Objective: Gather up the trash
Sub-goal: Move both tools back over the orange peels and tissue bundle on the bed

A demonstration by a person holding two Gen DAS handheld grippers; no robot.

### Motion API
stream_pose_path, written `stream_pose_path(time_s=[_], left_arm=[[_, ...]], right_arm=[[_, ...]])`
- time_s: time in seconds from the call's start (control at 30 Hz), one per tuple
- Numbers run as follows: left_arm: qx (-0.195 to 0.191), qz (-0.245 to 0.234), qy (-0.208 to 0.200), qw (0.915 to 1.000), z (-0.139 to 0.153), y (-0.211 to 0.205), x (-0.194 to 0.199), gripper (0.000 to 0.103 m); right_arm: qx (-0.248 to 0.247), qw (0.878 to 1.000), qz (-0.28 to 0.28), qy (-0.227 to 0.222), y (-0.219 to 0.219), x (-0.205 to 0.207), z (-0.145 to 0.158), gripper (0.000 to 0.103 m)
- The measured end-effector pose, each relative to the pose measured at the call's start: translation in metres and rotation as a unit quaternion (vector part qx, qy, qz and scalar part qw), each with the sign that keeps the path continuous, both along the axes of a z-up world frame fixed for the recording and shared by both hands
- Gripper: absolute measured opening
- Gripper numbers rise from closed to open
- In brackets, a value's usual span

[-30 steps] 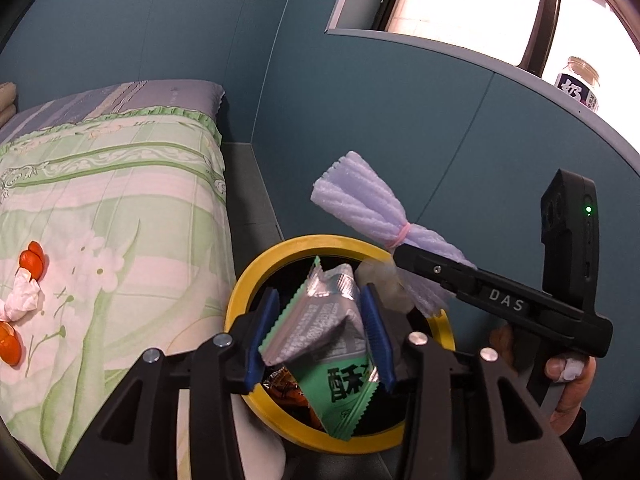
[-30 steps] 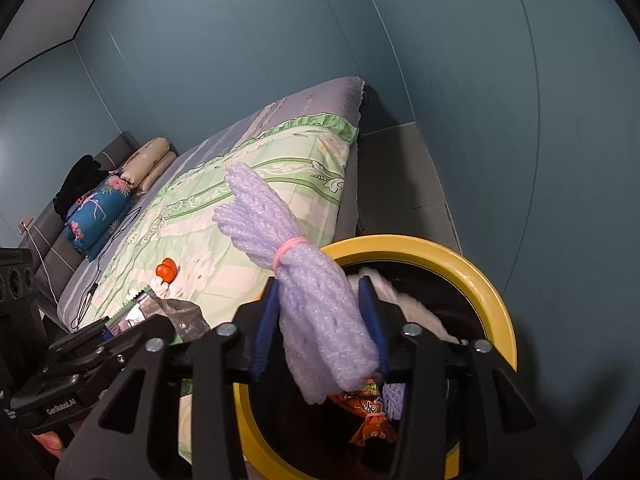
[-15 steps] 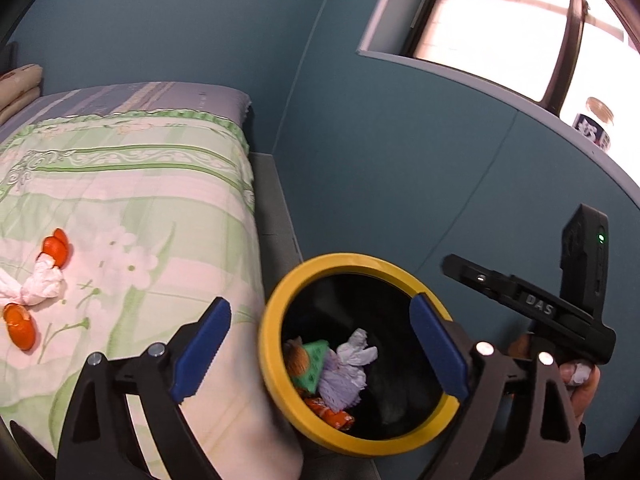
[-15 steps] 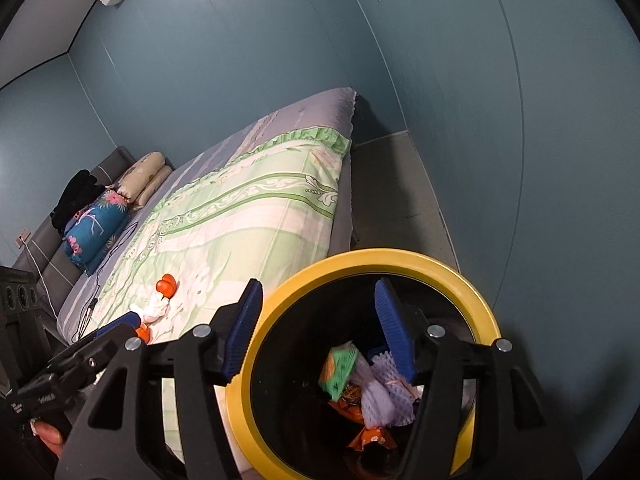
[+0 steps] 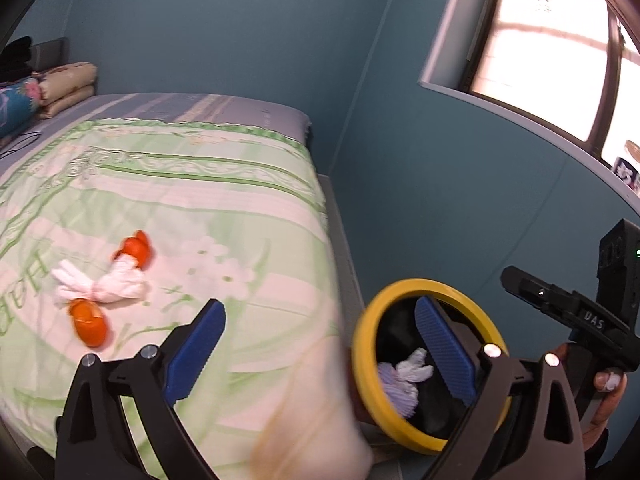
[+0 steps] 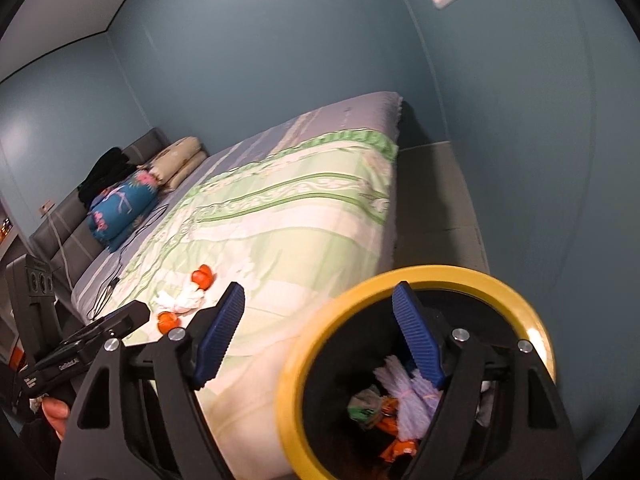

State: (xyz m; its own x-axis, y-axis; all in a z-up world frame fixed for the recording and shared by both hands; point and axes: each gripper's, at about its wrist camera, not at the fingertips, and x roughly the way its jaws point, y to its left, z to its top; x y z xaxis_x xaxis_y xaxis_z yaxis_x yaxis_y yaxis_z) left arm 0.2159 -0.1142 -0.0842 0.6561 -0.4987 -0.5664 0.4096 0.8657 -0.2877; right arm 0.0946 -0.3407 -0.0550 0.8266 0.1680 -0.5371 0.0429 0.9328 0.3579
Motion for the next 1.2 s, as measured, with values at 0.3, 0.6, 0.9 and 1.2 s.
stream_pose_path(time_s=[0.3,0.6,0.9,1.2], left_arm=[[0.013,0.063,0.001,0.9979,-0.014,0.068,0.013,0.093],[0.016,0.122,0.032,0.9918,-0.045,0.133,0.033,0.093],[0.007,0.154,0.073,0.9853,-0.082,0.170,0.053,0.093],[-0.005,0.180,0.089,0.9797,-0.099,0.182,0.073,0.093]], right_arm=[[-0.005,0.998,0.056,0.016,0.057,0.043,-0.004,0.076],[-0.017,0.993,0.107,0.037,0.121,0.089,-0.014,0.076],[-0.028,0.988,0.142,0.058,0.168,0.126,-0.030,0.076],[-0.039,0.984,0.160,0.069,0.193,0.156,-0.041,0.076]])
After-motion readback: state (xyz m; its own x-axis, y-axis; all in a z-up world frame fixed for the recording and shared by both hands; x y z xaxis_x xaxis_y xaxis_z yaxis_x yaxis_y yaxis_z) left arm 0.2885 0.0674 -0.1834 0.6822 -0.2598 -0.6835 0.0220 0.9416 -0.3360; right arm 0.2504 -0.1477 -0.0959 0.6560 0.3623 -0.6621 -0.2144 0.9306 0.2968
